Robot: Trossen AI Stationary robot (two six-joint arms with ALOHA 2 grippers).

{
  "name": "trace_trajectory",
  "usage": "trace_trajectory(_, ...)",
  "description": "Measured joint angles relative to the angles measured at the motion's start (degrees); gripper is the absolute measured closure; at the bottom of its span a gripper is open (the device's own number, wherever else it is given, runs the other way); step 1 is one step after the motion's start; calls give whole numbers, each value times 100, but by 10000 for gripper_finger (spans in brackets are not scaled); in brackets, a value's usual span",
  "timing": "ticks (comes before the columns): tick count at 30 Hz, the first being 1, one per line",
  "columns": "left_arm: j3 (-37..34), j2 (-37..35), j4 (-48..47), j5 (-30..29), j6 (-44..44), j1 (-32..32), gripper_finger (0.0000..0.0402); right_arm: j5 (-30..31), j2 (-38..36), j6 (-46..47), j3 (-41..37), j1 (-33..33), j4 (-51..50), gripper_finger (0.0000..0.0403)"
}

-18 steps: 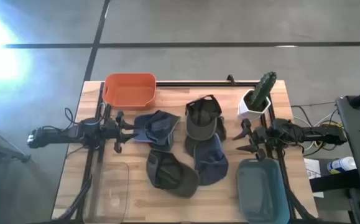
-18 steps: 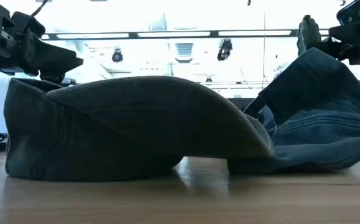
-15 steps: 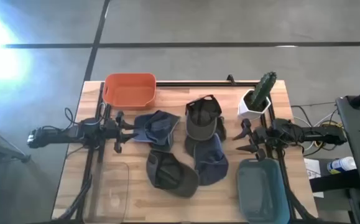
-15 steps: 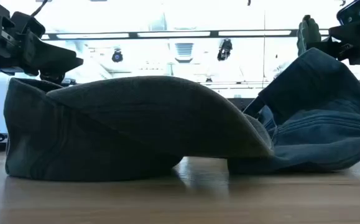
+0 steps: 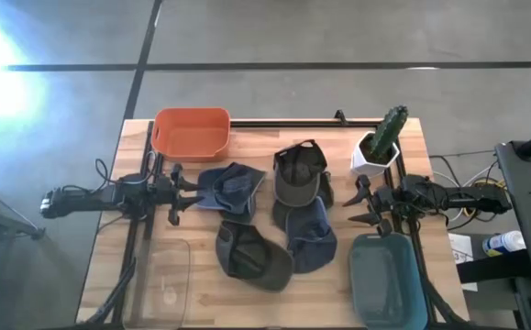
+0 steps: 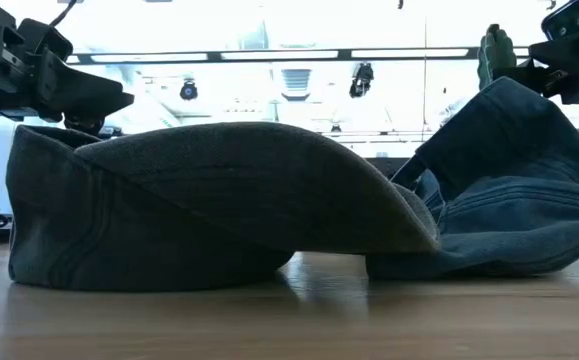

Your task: Pick & Place hat

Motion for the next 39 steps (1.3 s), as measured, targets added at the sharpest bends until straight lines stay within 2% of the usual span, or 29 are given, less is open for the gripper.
trace_trajectory(17, 0, 2, 0, 0, 0, -2, 262, 0, 0, 34, 0, -1, 46, 204)
trace_trajectory(18, 0, 2, 0, -2, 0, -2, 262, -2, 0, 256, 0, 0, 106, 204)
trace_trajectory(22, 0, 2, 0, 0, -2, -1, 262, -2, -2, 2274, 0, 0, 223, 204)
trace_trajectory(27, 0, 0, 0, -2, 0, 0, 262, 74, 0, 4346, 1, 0, 212, 204)
trace_trajectory(31, 0, 1, 0, 0, -1, -1, 262, 836, 7, 5204, 0, 0, 165, 204)
trace_trajectory(36, 0, 1, 0, 0, -1, -1, 262, 2038, 13, 5491, 1, 3, 1083, 204)
trace_trajectory(39, 0, 0, 0, -2, -2, 0, 262, 2650, 201, 5640, 11, -37, 1135, 204)
